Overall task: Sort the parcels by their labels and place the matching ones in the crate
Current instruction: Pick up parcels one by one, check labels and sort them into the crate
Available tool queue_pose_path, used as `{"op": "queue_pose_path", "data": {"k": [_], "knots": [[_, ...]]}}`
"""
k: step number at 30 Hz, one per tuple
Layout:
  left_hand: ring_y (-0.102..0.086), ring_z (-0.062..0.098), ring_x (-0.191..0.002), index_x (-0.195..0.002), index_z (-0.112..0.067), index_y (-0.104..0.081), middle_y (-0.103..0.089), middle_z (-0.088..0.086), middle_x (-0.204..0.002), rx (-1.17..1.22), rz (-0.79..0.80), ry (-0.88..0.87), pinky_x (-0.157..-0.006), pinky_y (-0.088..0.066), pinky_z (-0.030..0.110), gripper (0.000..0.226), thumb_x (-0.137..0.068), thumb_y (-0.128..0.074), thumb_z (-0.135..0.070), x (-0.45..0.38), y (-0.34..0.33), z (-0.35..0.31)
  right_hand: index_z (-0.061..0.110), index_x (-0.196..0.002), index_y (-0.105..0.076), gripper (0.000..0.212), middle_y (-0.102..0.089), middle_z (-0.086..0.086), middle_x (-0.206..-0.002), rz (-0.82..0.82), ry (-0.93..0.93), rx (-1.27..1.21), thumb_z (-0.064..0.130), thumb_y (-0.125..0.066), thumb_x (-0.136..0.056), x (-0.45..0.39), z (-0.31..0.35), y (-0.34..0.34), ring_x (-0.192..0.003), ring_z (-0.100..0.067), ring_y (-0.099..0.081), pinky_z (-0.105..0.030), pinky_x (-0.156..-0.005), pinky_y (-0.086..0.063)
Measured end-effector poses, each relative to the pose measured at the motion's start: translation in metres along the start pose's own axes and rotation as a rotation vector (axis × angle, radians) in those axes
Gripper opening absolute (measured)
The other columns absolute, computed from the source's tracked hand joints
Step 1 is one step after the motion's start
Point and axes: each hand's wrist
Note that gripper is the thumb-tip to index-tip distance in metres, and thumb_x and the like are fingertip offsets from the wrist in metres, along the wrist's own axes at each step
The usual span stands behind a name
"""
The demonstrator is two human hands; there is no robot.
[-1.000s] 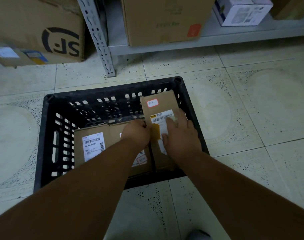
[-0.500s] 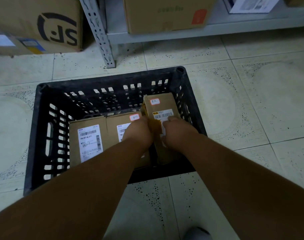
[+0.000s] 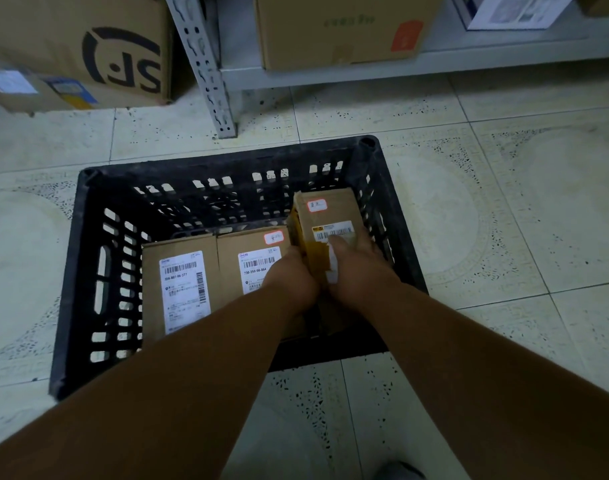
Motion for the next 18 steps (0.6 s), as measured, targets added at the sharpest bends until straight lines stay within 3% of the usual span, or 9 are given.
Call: {"op": "queue_pose_path", "data": {"k": [5, 8, 12, 18], "knots": [[-0.066, 0.022, -0.09, -0.107, -0.016, -0.064, -0.069, 0.007, -0.102, -0.012, 0.036, 0.072, -0.083, -0.058, 0.04, 0.018, -0.09, -0.065, -0.02, 0.0, 0.003, 0.001, 0.033, -0.152, -0.022, 0.072, 0.002, -0.016, -0.163, -0.055, 0.006, 0.007, 0.042, -0.061, -0.091, 0.001, 0.0, -0.007, -0.147, -0.042, -0.009, -0.057, -0.116, -0.027], [-0.066, 0.02, -0.085, -0.101, -0.018, -0.066, -0.07, 0.005, -0.096, 0.068, 0.036, 0.082, -0.075, -0.057, 0.035, 0.017, -0.091, -0.066, -0.031, 0.003, 0.0, 0.002, 0.036, -0.152, -0.016, 0.078, 0.012, -0.012, -0.164, -0.043, -0.021, -0.013, 0.04, -0.063, -0.09, 0.001, 0.002, -0.013, -0.149, -0.042, 0.001, -0.062, -0.117, -0.022], [-0.065, 0.023, -0.092, -0.109, -0.014, -0.065, -0.068, 0.009, -0.105, -0.045, -0.006, 0.083, -0.085, -0.056, 0.039, 0.022, -0.097, -0.056, -0.03, 0.002, 0.0, -0.001, 0.044, -0.154, -0.01, 0.084, 0.022, -0.008, -0.164, -0.001, 0.017, 0.028, 0.033, -0.065, -0.09, 0.001, 0.01, -0.019, -0.149, -0.041, 0.017, -0.064, -0.118, -0.011], [-0.065, 0.028, -0.099, -0.112, -0.004, -0.064, -0.066, 0.015, -0.11, -0.166, 0.018, 0.091, -0.087, -0.056, 0.038, 0.021, -0.097, -0.052, -0.012, 0.005, 0.009, -0.007, 0.045, -0.148, -0.034, 0.06, 0.016, -0.009, -0.165, -0.035, 0.084, -0.009, 0.035, -0.059, -0.094, 0.002, 0.012, -0.007, -0.15, -0.04, 0.014, -0.065, -0.118, -0.01]]}}
Point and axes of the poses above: each hand's wrist, its own x-axis away from the middle knuckle, its own y-axis out of the back of the hand, z = x × y
